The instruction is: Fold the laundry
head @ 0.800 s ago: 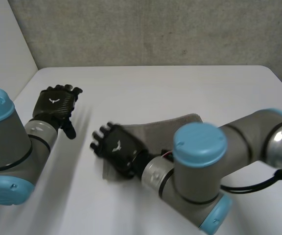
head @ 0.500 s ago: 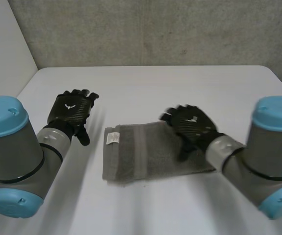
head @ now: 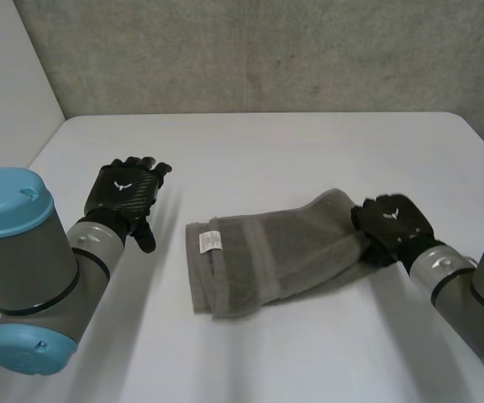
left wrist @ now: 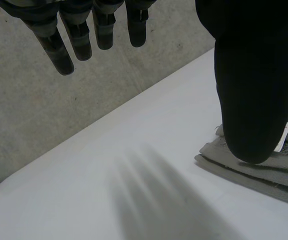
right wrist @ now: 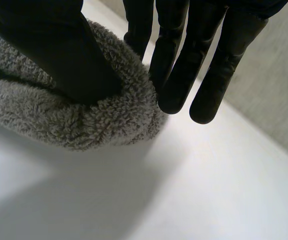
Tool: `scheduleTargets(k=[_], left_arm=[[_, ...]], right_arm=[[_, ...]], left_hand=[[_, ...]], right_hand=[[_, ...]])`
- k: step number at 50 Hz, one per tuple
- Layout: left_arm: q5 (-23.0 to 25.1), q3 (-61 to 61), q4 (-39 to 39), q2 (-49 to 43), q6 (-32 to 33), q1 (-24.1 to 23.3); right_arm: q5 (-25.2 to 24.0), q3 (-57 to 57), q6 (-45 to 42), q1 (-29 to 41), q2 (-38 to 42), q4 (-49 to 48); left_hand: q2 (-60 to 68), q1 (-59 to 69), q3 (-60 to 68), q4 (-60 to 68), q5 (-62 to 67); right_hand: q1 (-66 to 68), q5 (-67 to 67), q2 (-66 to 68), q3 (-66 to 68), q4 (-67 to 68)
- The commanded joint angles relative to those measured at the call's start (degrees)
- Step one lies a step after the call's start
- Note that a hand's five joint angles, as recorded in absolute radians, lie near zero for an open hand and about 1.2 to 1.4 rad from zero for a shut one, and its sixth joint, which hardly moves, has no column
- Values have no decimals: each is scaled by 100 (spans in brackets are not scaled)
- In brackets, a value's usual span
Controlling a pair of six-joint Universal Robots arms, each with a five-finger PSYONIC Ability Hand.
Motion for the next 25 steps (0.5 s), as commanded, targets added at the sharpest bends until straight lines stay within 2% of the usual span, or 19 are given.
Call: scheduleTargets(k=[1, 2, 3, 5, 8, 10, 13, 17, 18, 19, 20, 21, 22, 23, 25], left_arm=[[-9, 0, 0, 10, 1, 11], [-9, 0, 0, 10, 1, 12], [-9, 0, 0, 10, 1, 12], [-9, 0, 0, 10, 1, 12], [-9, 0, 0, 10, 1, 20], [-9, 0, 0, 18, 1, 20], [-9, 0, 0, 18, 1, 29], [-9, 0, -9, 45, 1, 29], [-9, 0, -9, 62, 1, 29], [-9, 0, -9, 62, 1, 29], [-9, -9, -9, 71, 1, 29], [-9, 0, -9, 89, -8, 29], [-9, 0, -9, 89, -8, 29], [-9, 0, -18, 97, -8, 20], [-18, 17, -18, 106, -8, 20]], right_arm=[[200, -617, -465, 1171, -258, -82], [279, -819, -483, 1601, -171, -73], [279, -822, -483, 1606, -170, -73], [323, -1145, -579, 2279, 66, -47], [323, -1296, -668, 2599, 225, -38], [253, -1436, -861, 3150, 636, -38], [236, -1480, -957, 3511, 1032, -47], [323, -1524, -1011, 3627, 1323, -56], [402, -1586, -1011, 3627, 1359, -47], [403, -1586, -1011, 3627, 1359, -47], [481, -1595, -967, 3627, 1298, -21], [621, -1586, -932, 3619, 1193, 58], [622, -1586, -932, 3618, 1192, 58], [805, -1595, -879, 3610, 1009, 163], [965, -1595, -756, 3592, 823, 305]], left_hand=[[51, -17, 40, 38, -142], [55, -13, 45, 43, -138], [56, -13, 45, 43, -138], [56, -13, 45, 43, -138], [56, -13, 45, 43, -138], [56, -13, 45, 43, -138], [56, -13, 45, 43, -138], [56, -13, 45, 43, -138], [56, -13, 45, 43, -138], [56, -13, 45, 43, -138], [56, -13, 45, 43, -138], [56, -13, 45, 43, -138], [56, -13, 45, 43, -138], [56, -13, 45, 43, -138], [56, -13, 45, 43, -138]], right_hand=[[2738, 1482, 1381, 1226, 1179], [2738, 1482, 1381, 1226, 1179], [2738, 1482, 1381, 1226, 1179], [2738, 1482, 1381, 1226, 1179], [2738, 1482, 1381, 1226, 1179], [2738, 1482, 1381, 1226, 1179], [2738, 1482, 1381, 1226, 1179], [2738, 1482, 1381, 1226, 1179], [1511, 256, 155, 0, -48], [1499, 243, 143, -12, -60], [-1132, -2388, -2489, -2644, -2691], [-3107, -4363, -4463, -4618, -4666], [-3127, -4382, -4483, -4638, -4686], [-3976, -5232, -5332, -5488, -5535], [-4262, -5518, -5619, -5774, -5821]])
